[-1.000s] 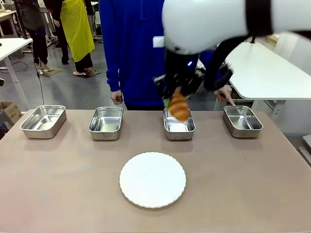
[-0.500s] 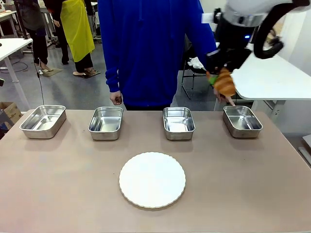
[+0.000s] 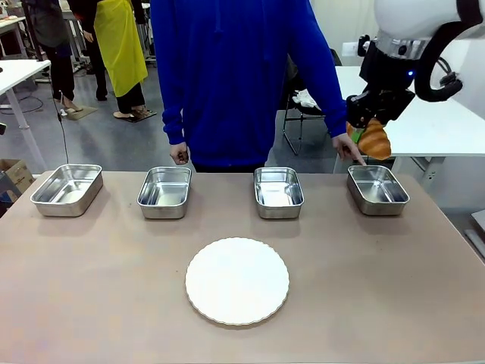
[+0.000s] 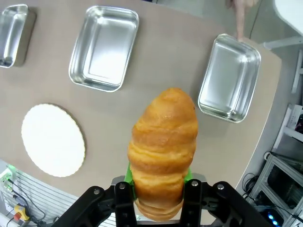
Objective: Place the bread in the container.
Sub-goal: Place the Butter Roll into the Airtight Container indicated by the human.
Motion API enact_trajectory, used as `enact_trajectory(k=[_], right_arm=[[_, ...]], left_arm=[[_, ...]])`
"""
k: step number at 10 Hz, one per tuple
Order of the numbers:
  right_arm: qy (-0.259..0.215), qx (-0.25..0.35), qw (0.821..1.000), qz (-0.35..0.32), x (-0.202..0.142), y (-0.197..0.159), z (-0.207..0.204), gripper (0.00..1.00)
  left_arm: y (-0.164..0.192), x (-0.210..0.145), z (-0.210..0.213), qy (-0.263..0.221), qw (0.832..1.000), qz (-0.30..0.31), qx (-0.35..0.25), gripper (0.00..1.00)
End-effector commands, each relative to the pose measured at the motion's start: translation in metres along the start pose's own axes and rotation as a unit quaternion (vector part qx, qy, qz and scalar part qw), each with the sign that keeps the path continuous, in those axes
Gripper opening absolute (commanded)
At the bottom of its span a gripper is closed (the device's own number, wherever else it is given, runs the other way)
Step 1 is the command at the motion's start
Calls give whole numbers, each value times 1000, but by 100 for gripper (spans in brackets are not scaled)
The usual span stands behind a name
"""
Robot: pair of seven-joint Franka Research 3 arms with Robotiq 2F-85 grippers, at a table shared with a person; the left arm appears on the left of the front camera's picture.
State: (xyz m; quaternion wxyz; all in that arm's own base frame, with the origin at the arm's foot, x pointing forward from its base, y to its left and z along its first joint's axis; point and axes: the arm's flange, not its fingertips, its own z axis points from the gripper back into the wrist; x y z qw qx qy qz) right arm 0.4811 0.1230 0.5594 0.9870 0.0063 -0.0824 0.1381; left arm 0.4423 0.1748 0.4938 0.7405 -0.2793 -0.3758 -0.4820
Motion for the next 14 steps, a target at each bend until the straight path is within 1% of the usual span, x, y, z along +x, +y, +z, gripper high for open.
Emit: enact_trajectory(k=[1, 3, 4, 5, 8, 12, 14], right_arm=[[-14, 38, 998, -52, 24, -54, -4, 42], [-35, 53, 995, -71, 41, -111, -31, 42], [-37, 58, 995, -74, 47, -131, -50, 42], [-33, 55, 996, -69, 51, -142, -66, 42], [-20, 45, 997, -57, 63, -164, -126, 42], [0, 45, 998, -53, 63, -180, -195, 42], [-5, 52, 997, -59, 64, -182, -211, 42]], left_arm=[[-1, 2, 0, -3, 1000, -2, 0, 100], [-1, 2, 0, -3, 1000, -2, 0, 100], [-1, 2, 0, -3, 1000, -2, 0, 100], [-1, 2, 0, -3, 1000, -2, 0, 100], [-1, 2, 0, -3, 1000, -2, 0, 100], [-1, 2, 0, -3, 1000, -2, 0, 100], [-1, 2, 0, -3, 1000, -2, 0, 100]])
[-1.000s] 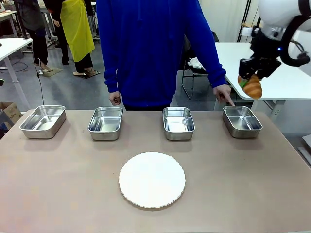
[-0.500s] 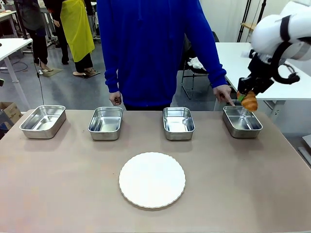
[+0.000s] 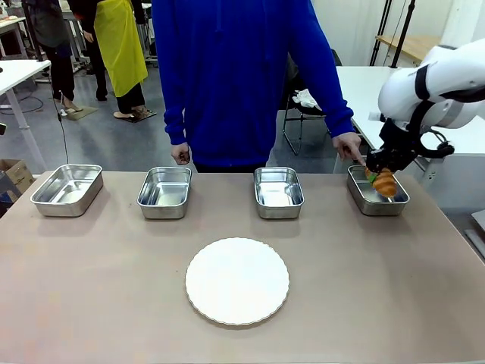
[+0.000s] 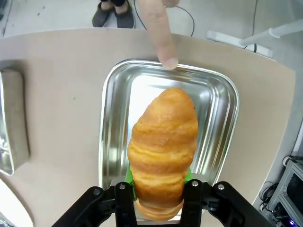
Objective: Place the bread in the container.
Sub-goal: Place the Butter Roll into the Airtight Container indicated by the human.
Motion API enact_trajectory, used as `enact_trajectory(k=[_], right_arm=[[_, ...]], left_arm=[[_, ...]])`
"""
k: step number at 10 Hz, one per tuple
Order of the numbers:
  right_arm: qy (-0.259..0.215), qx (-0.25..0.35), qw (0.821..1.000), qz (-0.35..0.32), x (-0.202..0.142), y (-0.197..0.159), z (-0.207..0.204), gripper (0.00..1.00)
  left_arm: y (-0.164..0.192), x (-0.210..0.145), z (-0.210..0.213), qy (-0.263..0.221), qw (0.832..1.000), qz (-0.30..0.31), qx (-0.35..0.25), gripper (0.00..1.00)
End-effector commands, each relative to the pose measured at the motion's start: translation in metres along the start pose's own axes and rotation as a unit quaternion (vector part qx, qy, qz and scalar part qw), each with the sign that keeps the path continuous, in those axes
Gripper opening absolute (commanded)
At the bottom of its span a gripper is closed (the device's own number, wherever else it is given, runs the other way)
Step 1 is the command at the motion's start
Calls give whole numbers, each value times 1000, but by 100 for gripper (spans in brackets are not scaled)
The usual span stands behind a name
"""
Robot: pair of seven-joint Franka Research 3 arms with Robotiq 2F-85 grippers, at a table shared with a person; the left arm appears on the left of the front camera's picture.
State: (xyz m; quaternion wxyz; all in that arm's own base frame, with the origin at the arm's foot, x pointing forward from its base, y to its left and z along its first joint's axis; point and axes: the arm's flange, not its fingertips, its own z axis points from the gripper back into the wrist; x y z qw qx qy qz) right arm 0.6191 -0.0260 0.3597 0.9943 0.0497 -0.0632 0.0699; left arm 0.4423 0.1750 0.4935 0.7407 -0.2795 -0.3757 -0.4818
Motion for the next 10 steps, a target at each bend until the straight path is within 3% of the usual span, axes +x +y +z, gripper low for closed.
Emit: enact_trajectory(k=[1, 3, 9, 10], right_arm=[[-17, 14, 1000, 14, 7, -3, 2, 42], [-5, 3, 1000, 27, 7, -3, 3, 97], [-9, -7, 999, 31, 7, -2, 6, 100], [-12, 14, 1000, 19, 10, 0, 13, 100]], left_arm=[[-1, 2, 0, -3, 1000, -3, 0, 100], [-1, 2, 0, -3, 1000, -3, 0, 100], [-1, 2, 0, -3, 1000, -3, 0, 100], [-1, 2, 0, -3, 1000, -3, 0, 100]])
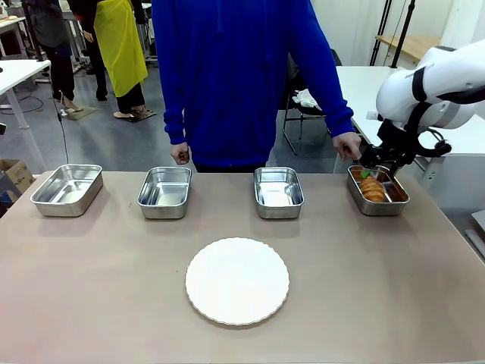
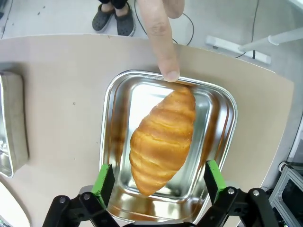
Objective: Place the bread in the container.
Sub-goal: Place the Butter Roll into the Airtight Container indicated by the human.
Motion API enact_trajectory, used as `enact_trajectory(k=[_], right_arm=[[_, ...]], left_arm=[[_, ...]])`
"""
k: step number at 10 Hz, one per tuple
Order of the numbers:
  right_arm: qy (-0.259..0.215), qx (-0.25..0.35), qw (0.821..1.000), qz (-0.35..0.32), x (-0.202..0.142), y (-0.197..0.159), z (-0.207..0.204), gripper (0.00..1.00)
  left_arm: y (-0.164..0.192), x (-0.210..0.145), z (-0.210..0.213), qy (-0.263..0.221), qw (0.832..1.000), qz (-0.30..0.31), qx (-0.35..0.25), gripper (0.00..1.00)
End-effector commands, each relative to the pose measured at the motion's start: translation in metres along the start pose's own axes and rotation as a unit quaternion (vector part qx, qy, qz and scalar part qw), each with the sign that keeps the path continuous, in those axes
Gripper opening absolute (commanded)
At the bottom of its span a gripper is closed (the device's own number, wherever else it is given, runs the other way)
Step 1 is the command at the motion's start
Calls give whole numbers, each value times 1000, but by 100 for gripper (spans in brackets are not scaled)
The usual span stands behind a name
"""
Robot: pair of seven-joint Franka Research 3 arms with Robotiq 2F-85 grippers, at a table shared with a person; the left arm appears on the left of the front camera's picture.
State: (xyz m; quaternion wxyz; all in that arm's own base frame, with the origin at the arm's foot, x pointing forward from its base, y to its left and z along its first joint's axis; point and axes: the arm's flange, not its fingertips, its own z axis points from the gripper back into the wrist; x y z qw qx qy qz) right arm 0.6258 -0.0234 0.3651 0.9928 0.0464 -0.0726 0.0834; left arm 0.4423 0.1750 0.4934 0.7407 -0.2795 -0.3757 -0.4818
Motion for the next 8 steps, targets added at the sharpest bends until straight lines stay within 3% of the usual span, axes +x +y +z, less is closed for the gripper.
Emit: enact_trajectory(k=[1, 8], right_arm=[[1, -2, 1000, 2, -1, 0, -1, 100], [1, -2, 1000, 2, -1, 0, -1, 100]], left_arm=[[-1, 2, 0, -3, 1000, -3, 0, 100], [-1, 2, 0, -3, 1000, -3, 0, 100]])
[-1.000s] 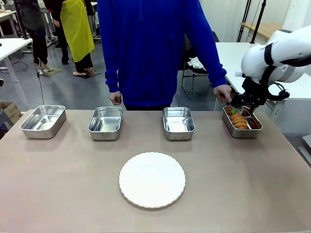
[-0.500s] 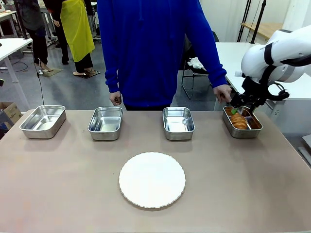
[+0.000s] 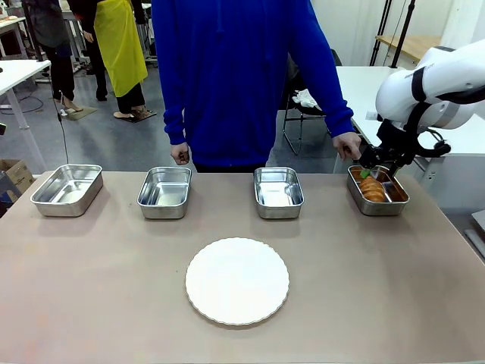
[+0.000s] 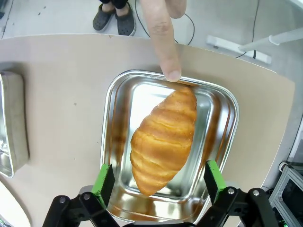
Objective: Place the bread in the container.
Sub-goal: Place the Butter Roll into the Airtight Container indicated by the human.
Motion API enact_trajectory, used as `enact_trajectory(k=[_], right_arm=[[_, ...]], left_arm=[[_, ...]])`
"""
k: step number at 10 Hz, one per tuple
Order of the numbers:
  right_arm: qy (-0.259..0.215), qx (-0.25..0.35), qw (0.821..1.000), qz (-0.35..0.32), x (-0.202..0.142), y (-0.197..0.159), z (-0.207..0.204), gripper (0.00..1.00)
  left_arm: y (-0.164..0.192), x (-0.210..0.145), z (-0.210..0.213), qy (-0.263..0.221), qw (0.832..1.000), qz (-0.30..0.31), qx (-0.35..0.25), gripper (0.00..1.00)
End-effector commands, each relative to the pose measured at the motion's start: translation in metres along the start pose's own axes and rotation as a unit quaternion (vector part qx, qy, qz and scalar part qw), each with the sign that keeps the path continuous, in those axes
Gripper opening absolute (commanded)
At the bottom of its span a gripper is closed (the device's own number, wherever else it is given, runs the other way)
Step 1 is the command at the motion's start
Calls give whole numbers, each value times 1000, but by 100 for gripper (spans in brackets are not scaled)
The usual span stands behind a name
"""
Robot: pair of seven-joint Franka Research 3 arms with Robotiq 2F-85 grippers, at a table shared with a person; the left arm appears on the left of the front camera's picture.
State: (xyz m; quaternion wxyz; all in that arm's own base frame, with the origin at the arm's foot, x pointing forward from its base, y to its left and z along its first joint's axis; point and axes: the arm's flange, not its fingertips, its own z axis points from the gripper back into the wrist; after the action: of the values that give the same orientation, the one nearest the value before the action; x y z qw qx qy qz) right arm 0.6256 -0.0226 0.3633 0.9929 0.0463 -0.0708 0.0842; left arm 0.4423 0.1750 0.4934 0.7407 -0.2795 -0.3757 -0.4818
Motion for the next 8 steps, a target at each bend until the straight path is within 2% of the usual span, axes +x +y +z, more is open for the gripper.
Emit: enact_trajectory(k=[1, 2, 3, 6, 8], right_arm=[[0, 0, 1000, 0, 0, 0, 0, 100], [-44, -15, 999, 6, -25, 19, 23, 100], [-67, -25, 997, 16, -47, 37, 46, 100], [-107, -50, 992, 42, -109, 90, 96, 100], [-113, -52, 990, 66, -154, 117, 109, 100]], left_arm=[[-1, 2, 0, -3, 1000, -3, 0, 100], [-1, 2, 0, -3, 1000, -3, 0, 100], [-1, 2, 0, -3, 1000, -3, 0, 100], [-1, 2, 0, -3, 1000, -3, 0, 100], [-1, 2, 0, -3, 1000, -3, 0, 100]])
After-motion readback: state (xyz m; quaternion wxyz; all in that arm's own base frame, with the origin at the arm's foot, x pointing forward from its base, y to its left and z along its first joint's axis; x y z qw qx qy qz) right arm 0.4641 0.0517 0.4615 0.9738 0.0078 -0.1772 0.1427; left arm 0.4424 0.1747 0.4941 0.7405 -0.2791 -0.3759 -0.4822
